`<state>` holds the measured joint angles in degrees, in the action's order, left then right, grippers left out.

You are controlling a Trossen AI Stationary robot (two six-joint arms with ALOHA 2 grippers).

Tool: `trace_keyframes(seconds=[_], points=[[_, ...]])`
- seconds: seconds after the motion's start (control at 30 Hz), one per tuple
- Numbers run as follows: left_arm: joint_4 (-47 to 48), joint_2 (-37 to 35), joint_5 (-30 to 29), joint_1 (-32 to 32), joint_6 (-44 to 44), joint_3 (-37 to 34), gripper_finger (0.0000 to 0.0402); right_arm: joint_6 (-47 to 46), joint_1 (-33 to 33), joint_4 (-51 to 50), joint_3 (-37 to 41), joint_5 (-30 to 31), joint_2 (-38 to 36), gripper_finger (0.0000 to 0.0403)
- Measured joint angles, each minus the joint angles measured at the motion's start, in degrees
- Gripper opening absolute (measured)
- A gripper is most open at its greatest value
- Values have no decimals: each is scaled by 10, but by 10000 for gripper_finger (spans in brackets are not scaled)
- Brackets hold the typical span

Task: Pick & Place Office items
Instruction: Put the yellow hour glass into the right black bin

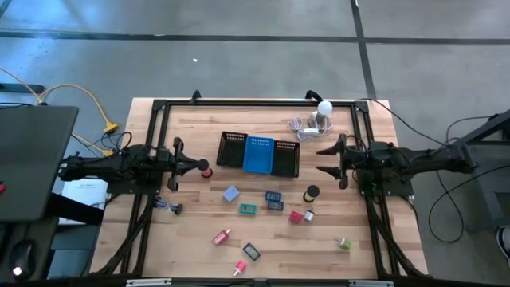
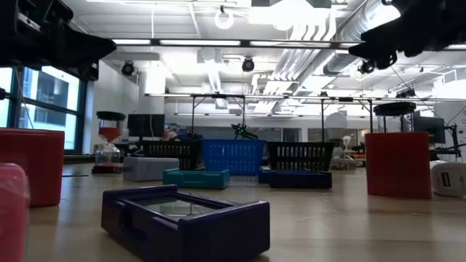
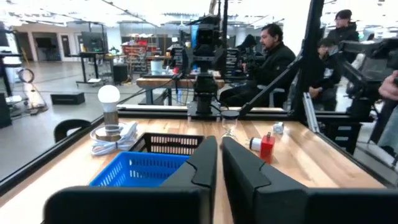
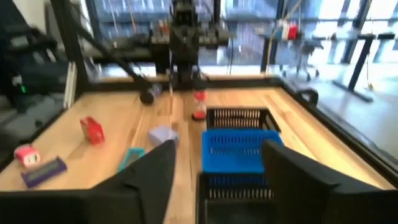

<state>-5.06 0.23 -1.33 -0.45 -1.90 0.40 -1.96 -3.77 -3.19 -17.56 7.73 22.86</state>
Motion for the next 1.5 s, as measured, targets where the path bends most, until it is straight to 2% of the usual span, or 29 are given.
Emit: trace_keyframes(seconds=[0.17,0.33,0.47,0.67,1.0,1.5], points=[[-3,0,-20,0,-14,0,91,-24,-28,-94,-74,3,50,284],[-2,0,-20,0,-15,0,151,-83,-55,-218,-144,13,105,282],[-3,0,-20,0,-20,0,179,-131,-73,-287,-187,9,156,273],[-14,0,-20,0,-29,0,185,-188,-103,-359,-243,7,241,271],[-29,0,-20,0,-31,0,185,-194,-154,-361,-256,7,366,271],[-29,0,-19,0,-50,0,185,-173,-175,-355,-256,45,449,271]])
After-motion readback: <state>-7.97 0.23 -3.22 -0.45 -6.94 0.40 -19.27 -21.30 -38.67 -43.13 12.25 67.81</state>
